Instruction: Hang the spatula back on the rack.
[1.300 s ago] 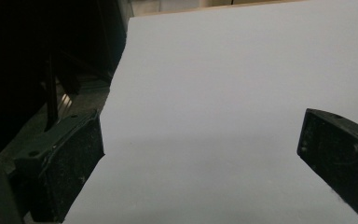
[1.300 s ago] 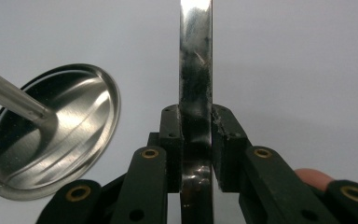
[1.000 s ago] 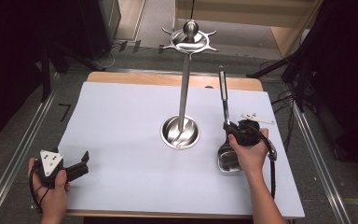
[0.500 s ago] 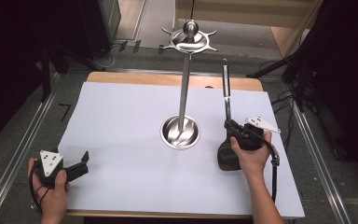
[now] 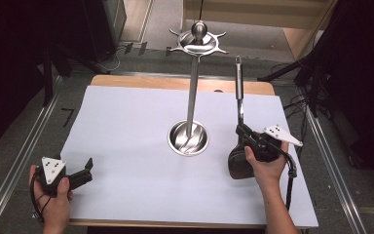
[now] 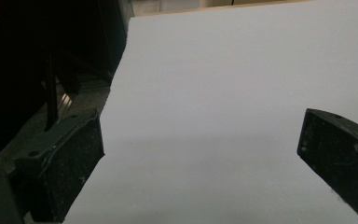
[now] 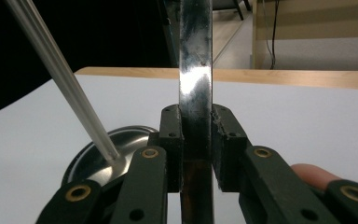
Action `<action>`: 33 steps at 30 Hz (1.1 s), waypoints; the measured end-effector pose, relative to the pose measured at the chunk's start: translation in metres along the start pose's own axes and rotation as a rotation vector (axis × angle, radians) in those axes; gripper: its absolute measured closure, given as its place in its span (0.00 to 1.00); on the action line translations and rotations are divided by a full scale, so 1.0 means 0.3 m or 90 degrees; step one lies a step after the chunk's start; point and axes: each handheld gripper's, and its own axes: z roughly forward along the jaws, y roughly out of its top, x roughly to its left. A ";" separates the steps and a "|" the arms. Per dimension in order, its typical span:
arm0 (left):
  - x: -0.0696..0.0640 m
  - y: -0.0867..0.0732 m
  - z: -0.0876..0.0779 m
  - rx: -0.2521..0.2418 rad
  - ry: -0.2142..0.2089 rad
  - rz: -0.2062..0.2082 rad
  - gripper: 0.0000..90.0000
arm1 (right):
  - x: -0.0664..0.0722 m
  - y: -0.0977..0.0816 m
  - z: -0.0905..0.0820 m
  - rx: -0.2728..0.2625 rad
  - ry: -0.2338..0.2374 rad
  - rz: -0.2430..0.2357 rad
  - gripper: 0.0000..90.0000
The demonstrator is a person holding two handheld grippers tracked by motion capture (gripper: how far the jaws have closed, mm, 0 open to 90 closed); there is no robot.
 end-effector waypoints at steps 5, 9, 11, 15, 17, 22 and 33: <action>0.000 0.000 0.000 0.000 -0.001 0.000 0.01 | 0.008 0.007 -0.020 -0.014 0.019 -0.001 0.86; 0.001 0.000 -0.001 0.000 -0.001 0.000 0.01 | 0.017 0.011 -0.031 -0.024 0.023 -0.011 0.86; 0.001 0.000 -0.001 0.000 -0.001 -0.001 0.01 | 0.020 0.012 -0.037 -0.030 0.030 -0.014 0.86; 0.001 0.000 -0.001 -0.001 -0.002 -0.001 0.01 | 0.025 0.014 -0.050 -0.043 0.040 -0.020 0.86; 0.001 0.000 -0.001 -0.001 -0.002 0.000 0.01 | 0.024 0.018 -0.054 -0.052 0.052 -0.021 0.86; 0.002 0.000 -0.001 -0.002 -0.003 -0.002 0.01 | 0.026 0.021 -0.061 -0.062 0.055 -0.028 0.86; 0.002 0.000 -0.001 -0.002 -0.004 -0.002 0.01 | 0.030 0.024 -0.071 -0.079 0.092 -0.033 0.86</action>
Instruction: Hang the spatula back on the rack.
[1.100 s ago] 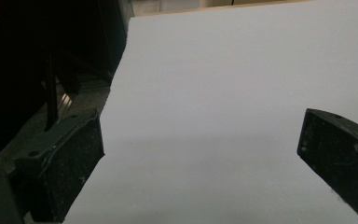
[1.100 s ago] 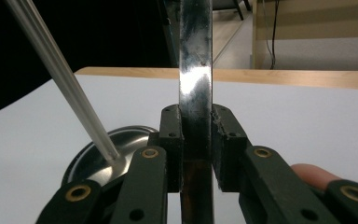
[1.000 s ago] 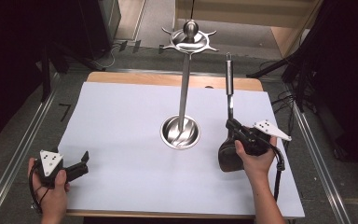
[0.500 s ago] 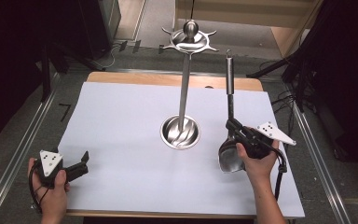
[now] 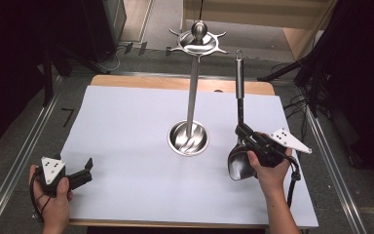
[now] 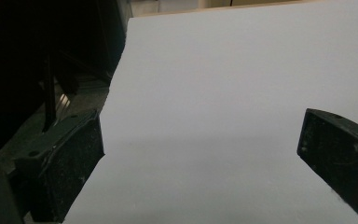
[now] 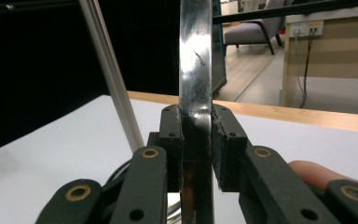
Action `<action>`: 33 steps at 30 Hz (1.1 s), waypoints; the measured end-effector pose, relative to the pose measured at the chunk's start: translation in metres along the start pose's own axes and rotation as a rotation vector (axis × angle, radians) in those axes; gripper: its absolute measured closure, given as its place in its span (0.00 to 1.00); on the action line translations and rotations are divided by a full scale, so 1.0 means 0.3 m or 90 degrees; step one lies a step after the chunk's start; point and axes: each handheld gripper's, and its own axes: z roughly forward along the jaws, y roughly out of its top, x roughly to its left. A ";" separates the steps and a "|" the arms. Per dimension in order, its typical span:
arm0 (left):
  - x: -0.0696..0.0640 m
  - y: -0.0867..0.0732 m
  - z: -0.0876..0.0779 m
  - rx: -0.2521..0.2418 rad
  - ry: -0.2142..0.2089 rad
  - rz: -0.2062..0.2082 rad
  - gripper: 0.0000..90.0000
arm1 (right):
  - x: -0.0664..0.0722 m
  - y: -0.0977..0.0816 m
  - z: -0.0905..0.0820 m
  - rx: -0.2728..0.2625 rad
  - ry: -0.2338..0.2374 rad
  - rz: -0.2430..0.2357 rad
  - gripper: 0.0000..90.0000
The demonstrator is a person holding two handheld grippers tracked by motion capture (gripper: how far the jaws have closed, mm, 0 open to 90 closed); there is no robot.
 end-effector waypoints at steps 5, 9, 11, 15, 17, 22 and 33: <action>0.000 0.000 0.000 0.000 -0.001 0.000 0.01 | 0.001 0.010 -0.016 -0.016 0.017 0.004 0.86; 0.000 0.000 0.000 0.001 -0.001 0.001 0.01 | 0.004 0.019 -0.030 -0.028 0.022 0.000 0.86; 0.000 0.000 0.000 0.001 -0.001 0.001 0.01 | 0.010 0.024 -0.036 -0.030 0.024 -0.005 0.86; -0.001 0.000 0.000 0.002 -0.001 0.003 0.01 | 0.027 0.035 -0.046 -0.035 0.034 -0.020 0.86; -0.001 0.000 0.000 0.001 -0.001 0.002 0.01 | 0.036 0.038 -0.051 -0.036 0.039 -0.023 0.86; 0.000 0.000 0.000 0.001 -0.002 0.002 0.01 | 0.056 0.046 -0.065 -0.041 0.051 -0.032 0.86; 0.000 0.001 0.002 0.004 -0.002 0.001 0.01 | 0.091 0.066 -0.089 -0.054 0.073 -0.044 0.86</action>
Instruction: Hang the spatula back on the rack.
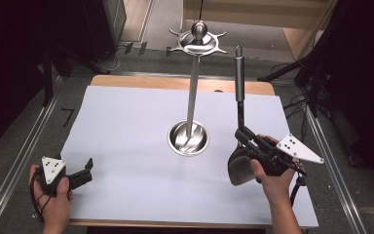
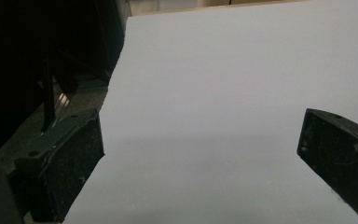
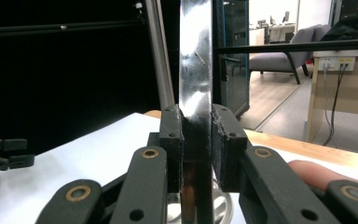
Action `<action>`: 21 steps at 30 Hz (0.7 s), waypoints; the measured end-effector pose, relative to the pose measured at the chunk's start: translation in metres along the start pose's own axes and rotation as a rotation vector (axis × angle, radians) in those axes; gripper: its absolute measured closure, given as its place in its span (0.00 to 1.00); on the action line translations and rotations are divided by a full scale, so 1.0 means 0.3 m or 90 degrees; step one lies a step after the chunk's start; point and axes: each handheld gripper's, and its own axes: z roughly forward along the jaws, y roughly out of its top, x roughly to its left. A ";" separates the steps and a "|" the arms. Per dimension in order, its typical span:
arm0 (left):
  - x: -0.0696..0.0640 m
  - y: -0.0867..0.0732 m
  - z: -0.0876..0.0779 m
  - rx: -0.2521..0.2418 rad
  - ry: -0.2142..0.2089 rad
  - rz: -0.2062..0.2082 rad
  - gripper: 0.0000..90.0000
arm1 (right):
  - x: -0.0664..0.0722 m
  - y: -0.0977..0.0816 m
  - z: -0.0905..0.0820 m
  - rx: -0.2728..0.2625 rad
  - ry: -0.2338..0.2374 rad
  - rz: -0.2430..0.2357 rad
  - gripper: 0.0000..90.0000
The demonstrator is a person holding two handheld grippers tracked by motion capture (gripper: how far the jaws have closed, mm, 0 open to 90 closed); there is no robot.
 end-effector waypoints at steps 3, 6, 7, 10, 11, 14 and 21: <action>0.000 0.000 0.000 -0.001 0.001 -0.001 0.01 | 0.008 0.005 -0.005 -0.001 0.004 -0.001 0.86; 0.000 0.000 0.000 0.001 0.002 -0.003 0.01 | 0.011 0.006 -0.009 -0.001 0.003 -0.004 0.86; 0.000 0.000 0.000 0.000 0.002 -0.003 0.01 | 0.012 0.006 -0.010 0.000 0.004 -0.003 0.86; -0.001 0.000 0.001 0.001 0.001 -0.003 0.01 | 0.015 0.008 -0.013 -0.004 0.007 -0.004 0.86; -0.001 0.000 0.001 0.002 0.001 -0.003 0.01 | 0.016 0.009 -0.014 -0.003 0.008 -0.003 0.86; -0.001 0.000 0.001 0.001 0.001 -0.003 0.01 | 0.017 0.012 -0.016 -0.005 0.009 -0.006 0.86; 0.000 0.000 0.000 0.001 0.001 -0.002 0.01 | 0.023 0.018 -0.019 -0.011 0.021 -0.007 0.86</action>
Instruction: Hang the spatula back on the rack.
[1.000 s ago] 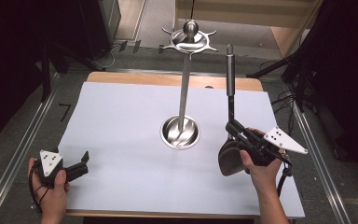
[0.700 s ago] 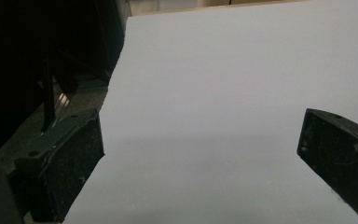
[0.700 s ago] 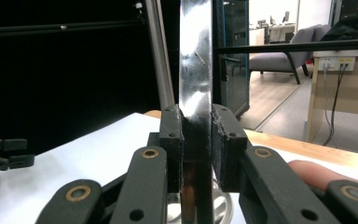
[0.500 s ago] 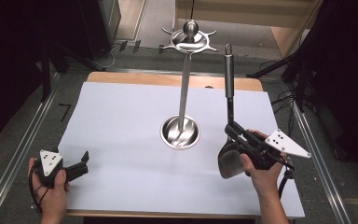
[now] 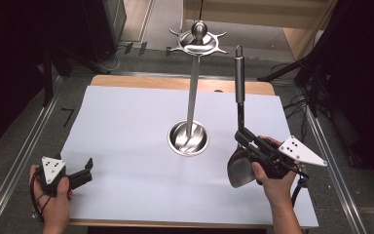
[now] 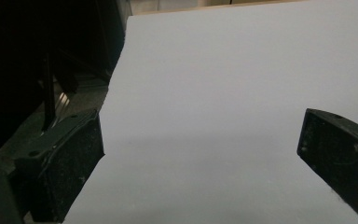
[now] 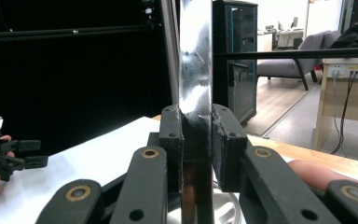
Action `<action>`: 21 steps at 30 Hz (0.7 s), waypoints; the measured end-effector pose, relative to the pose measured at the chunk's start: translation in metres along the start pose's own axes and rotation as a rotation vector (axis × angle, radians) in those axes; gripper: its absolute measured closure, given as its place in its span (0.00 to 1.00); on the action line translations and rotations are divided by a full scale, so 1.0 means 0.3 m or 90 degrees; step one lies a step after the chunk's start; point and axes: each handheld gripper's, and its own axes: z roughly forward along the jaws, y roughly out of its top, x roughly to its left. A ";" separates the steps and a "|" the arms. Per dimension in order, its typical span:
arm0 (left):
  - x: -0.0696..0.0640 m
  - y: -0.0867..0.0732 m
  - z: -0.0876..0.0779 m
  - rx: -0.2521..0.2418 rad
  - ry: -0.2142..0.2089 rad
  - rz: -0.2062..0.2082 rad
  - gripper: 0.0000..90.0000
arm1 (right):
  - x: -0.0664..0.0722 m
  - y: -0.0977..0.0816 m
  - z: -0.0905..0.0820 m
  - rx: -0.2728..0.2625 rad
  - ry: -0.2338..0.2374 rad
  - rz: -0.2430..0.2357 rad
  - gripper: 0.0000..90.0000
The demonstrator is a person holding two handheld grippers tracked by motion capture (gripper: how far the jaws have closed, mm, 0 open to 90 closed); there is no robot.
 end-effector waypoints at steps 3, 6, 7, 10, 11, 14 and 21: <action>0.000 0.000 0.000 0.000 0.000 0.000 0.01 | 0.004 0.000 -0.001 0.001 0.004 0.001 0.86; -0.001 0.000 0.000 0.000 0.000 0.001 0.01 | 0.008 0.001 0.000 0.002 0.009 0.000 0.86; -0.001 0.000 0.001 0.000 0.000 0.002 0.01 | 0.011 0.001 0.000 0.003 0.011 0.001 0.86; -0.001 0.000 0.000 0.000 0.000 0.002 0.01 | 0.015 0.003 0.001 0.003 0.016 -0.001 0.86; -0.001 0.000 0.000 0.000 0.000 0.002 0.01 | 0.015 0.002 0.001 0.003 0.015 -0.004 0.86; 0.000 0.000 0.000 -0.001 -0.001 0.000 0.01 | 0.017 0.000 0.003 0.005 0.019 -0.004 0.86; 0.000 0.000 0.000 -0.001 0.000 0.000 0.01 | 0.017 -0.004 0.008 0.009 0.019 -0.003 0.86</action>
